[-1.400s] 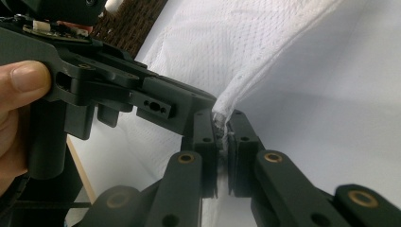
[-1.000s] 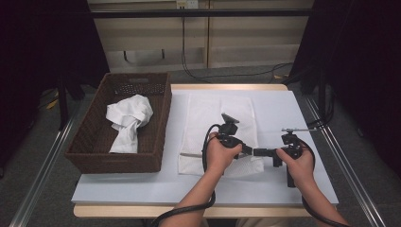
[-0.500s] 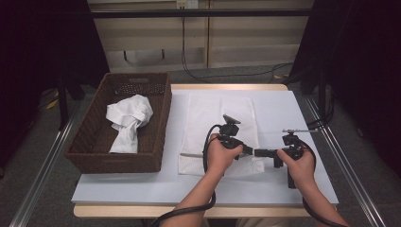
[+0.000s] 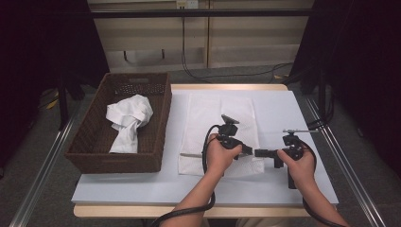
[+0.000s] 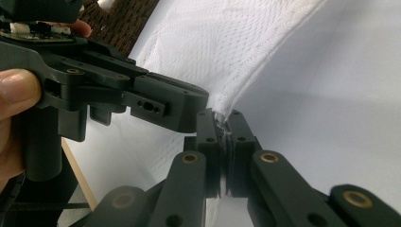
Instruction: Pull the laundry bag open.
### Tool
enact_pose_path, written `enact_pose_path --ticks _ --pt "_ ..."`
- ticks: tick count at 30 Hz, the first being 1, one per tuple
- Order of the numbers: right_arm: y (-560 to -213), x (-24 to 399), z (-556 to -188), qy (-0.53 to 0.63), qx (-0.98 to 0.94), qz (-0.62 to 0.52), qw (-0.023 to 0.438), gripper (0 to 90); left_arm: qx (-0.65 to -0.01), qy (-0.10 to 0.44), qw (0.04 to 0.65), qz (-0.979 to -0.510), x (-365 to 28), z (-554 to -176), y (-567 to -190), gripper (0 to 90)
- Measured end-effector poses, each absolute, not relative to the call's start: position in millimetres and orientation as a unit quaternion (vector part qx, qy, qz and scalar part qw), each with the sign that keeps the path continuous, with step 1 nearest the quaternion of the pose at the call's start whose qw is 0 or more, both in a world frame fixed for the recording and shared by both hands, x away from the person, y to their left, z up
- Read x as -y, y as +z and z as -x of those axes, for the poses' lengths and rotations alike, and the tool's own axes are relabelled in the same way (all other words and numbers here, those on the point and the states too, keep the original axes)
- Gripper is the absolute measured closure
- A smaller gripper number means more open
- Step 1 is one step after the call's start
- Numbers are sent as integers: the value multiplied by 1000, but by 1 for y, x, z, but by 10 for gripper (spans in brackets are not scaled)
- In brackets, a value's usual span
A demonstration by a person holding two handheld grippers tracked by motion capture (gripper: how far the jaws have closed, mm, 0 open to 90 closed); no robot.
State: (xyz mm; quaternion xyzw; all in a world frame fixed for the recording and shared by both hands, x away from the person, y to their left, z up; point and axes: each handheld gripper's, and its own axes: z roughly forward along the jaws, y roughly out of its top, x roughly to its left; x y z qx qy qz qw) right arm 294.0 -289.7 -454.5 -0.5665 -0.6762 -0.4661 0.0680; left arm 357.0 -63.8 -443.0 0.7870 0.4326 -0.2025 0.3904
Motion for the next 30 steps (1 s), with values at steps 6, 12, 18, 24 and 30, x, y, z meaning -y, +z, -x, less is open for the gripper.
enact_pose_path --ticks 6,12,18,24,30 --pt "-454 290 -293 -468 674 568 69 876 -432 -195 391 -789 64 -355 -441 872" --pt "-454 289 -292 -468 673 569 67 876 -427 -187 382 -798 64 -355 -438 872" --pt "-453 296 -291 -469 669 574 58 877 -439 -191 382 -790 56 -358 -439 872" --pt "-450 294 -288 -474 673 564 63 877 -436 -202 376 -792 52 -358 -439 872" --pt "-454 297 -287 -480 665 567 70 877 -440 -202 373 -792 46 -360 -440 872"
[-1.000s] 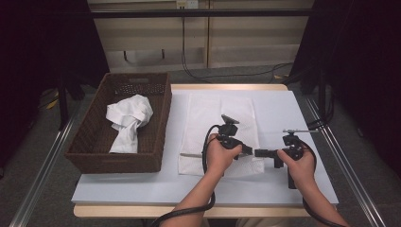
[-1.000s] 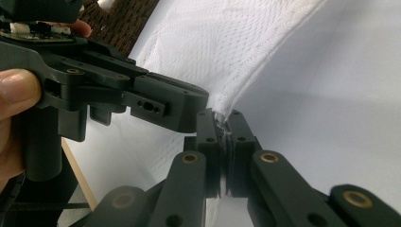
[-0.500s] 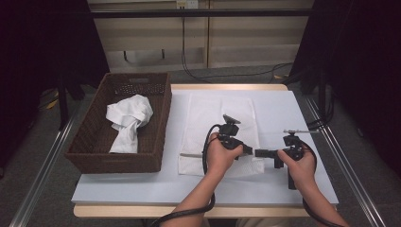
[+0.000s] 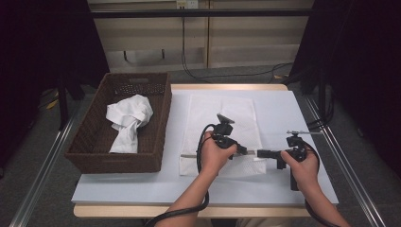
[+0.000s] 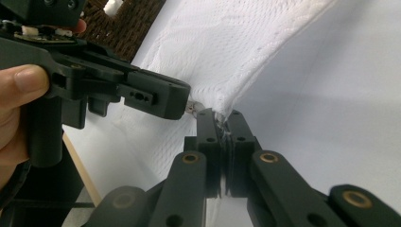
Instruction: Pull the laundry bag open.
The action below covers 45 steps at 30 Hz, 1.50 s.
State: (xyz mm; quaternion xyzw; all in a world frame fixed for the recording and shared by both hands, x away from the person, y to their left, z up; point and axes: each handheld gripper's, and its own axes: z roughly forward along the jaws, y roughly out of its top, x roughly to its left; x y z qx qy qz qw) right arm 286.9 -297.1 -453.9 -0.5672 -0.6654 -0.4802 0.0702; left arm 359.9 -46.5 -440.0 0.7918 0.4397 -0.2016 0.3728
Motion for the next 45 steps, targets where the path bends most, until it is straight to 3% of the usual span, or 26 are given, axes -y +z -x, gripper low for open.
enact_pose_path --ticks 8,12,23,45 --pt "-455 300 -280 -485 660 570 69 876 -437 -218 371 -790 39 -362 -443 871" --pt "-455 298 -278 -485 663 566 68 876 -423 -195 354 -811 40 -360 -441 871" --pt "-457 293 -273 -492 659 564 77 876 -426 -238 353 -798 32 -360 -442 870" --pt "-458 290 -273 -484 663 567 73 877 -436 -233 344 -798 22 -365 -445 872"
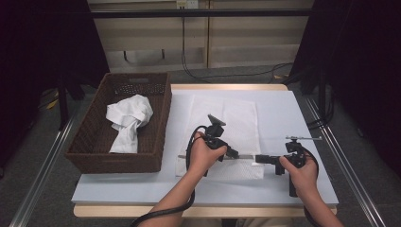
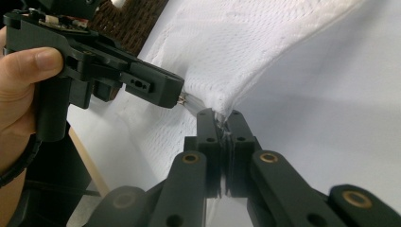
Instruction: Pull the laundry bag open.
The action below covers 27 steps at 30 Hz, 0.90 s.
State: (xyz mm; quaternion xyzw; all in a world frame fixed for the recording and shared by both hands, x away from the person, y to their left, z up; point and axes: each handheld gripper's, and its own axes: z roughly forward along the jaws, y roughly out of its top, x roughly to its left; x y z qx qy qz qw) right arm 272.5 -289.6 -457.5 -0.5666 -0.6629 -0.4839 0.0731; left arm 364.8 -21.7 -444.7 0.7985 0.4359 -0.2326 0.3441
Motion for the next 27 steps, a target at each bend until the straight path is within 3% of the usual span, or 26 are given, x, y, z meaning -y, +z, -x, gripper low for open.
enact_pose_path --ticks 19,27 --pt "-460 289 -271 -483 664 565 76 877 -448 -262 346 -782 11 -366 -447 872" --pt "-459 292 -269 -484 665 563 77 878 -450 -233 343 -791 6 -364 -444 872"
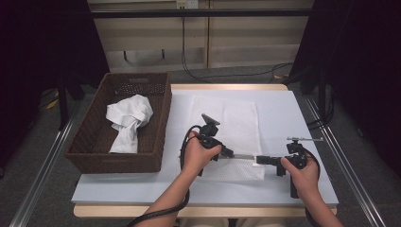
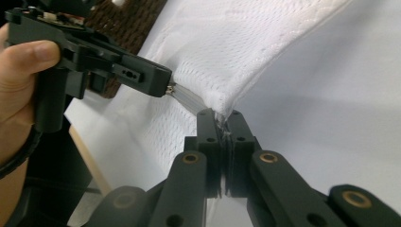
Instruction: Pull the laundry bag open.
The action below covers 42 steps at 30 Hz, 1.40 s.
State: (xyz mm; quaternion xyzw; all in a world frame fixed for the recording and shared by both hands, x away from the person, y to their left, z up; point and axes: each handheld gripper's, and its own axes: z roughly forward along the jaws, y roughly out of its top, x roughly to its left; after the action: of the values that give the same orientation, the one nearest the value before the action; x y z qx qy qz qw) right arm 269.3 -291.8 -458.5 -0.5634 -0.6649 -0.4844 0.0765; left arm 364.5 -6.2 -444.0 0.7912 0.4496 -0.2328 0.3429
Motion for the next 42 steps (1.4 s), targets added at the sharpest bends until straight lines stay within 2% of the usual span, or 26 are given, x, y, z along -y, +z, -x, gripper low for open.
enact_pose_path --ticks 7,12,13,17,36,38,42 --pt "-460 289 -269 -479 670 561 78 878 -456 -252 345 -781 2 -365 -448 872" --pt "-462 290 -267 -479 670 563 76 878 -457 -242 343 -784 4 -364 -449 872" --pt "-463 290 -266 -478 670 563 77 877 -449 -224 334 -798 3 -365 -448 873" --pt "-463 294 -263 -481 666 566 74 878 -449 -252 349 -783 1 -367 -450 872" --pt "-472 286 -280 -465 677 568 62 877 -460 -233 336 -788 1 -385 -454 872" --pt "-471 287 -279 -468 674 569 64 877 -466 -216 332 -791 -1 -384 -452 872" --pt "-469 289 -277 -470 674 565 67 877 -464 -235 344 -782 -9 -380 -451 872"
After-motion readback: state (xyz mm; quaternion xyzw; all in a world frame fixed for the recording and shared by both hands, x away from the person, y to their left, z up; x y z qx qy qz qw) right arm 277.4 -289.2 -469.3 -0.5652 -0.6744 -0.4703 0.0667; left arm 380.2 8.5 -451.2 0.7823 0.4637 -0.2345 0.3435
